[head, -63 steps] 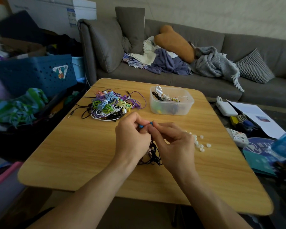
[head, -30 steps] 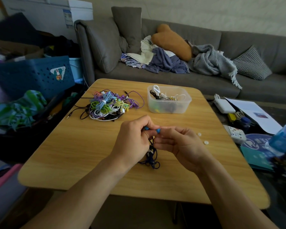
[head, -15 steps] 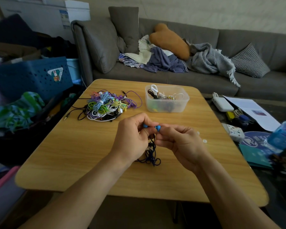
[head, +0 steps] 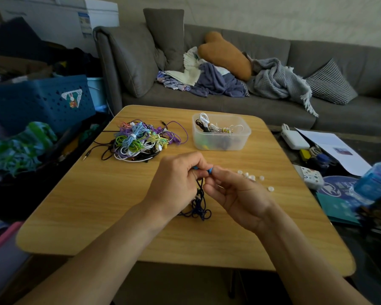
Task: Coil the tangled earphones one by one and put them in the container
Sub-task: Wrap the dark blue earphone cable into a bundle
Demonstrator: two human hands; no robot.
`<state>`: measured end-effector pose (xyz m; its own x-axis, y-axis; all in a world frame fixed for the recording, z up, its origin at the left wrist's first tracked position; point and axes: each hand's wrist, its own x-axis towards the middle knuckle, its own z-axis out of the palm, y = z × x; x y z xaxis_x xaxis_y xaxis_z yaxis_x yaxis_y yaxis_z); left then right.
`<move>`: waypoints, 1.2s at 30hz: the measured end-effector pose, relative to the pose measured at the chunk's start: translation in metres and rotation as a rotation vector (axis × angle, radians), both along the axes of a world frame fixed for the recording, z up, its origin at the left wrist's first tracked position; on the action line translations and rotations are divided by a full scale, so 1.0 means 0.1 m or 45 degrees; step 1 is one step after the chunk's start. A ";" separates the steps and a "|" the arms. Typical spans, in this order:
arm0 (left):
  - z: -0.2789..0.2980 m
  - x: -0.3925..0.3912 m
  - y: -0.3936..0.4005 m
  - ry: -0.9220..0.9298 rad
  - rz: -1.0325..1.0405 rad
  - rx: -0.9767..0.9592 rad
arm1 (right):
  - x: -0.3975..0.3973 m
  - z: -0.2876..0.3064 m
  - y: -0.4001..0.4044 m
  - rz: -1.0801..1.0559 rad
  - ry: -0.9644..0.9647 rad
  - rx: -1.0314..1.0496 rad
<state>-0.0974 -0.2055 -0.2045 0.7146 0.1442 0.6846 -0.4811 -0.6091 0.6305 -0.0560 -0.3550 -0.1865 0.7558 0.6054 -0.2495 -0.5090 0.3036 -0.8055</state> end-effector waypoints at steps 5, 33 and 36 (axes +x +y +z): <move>0.00 -0.03 0.00 -0.019 -0.034 0.048 | -0.02 0.02 0.00 -0.050 -0.060 -0.099; -0.02 -0.05 -0.18 0.063 -0.200 -0.654 | -0.12 0.11 -0.06 -0.250 -0.504 -0.155; 0.01 -0.05 -0.18 0.051 -0.237 -0.660 | -0.11 0.11 -0.09 -0.200 -0.491 -0.130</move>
<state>-0.1021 -0.2230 -0.2039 0.7842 0.3238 0.5294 -0.5208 -0.1205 0.8452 -0.0666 -0.3645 -0.1755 0.8865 0.4625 0.0166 -0.1187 0.2620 -0.9577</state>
